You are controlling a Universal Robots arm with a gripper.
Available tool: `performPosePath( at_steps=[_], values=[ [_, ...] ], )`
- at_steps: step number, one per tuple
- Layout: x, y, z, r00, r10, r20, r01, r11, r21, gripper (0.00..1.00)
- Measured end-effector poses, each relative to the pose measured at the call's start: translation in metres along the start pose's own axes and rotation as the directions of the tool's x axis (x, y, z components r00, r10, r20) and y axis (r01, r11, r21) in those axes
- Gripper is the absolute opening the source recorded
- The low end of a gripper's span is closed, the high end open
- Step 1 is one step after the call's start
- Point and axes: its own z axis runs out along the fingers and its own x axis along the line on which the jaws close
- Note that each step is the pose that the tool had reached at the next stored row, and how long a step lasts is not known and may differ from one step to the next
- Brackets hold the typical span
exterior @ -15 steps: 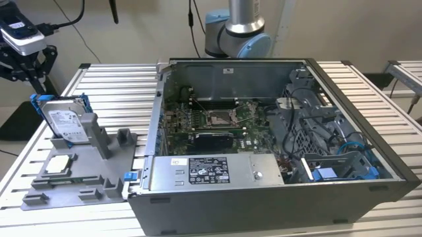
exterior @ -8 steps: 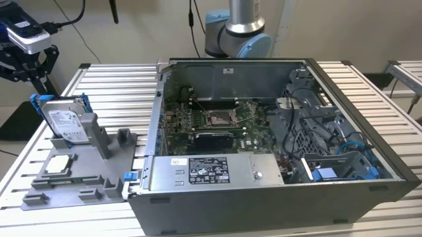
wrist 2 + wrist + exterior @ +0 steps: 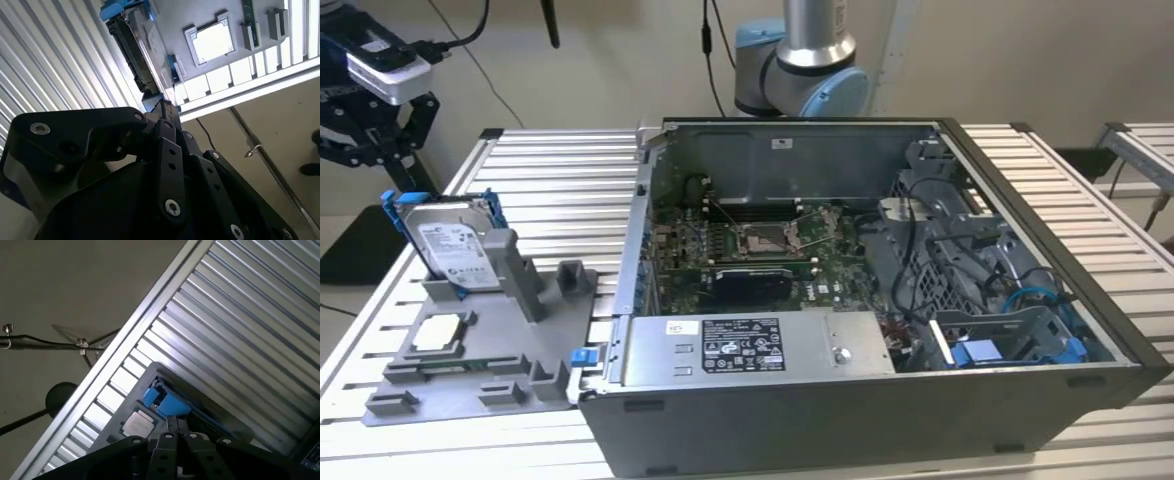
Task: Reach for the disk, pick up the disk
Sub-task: 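Pick up the disk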
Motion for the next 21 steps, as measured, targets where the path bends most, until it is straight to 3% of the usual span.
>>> performPosePath(
  at_steps=[5,10,16,21],
  values=[
    [0.0000,0.0000,0.0001,0.9958,-0.092,-0.0020,0.092,0.9958,0.0008,0.00],
    [0.0000,0.0000,0.0003,0.9836,-0.181,-0.0030,0.181,0.9836,0.0026,0.00],
    [0.0000,0.0000,0.0007,0.9579,-0.287,-0.0047,0.287,0.9579,0.0044,0.00],
    [0.0000,0.0000,0.0017,0.9279,-0.373,-0.0059,0.373,0.9278,0.0059,0.00]
  ],
)
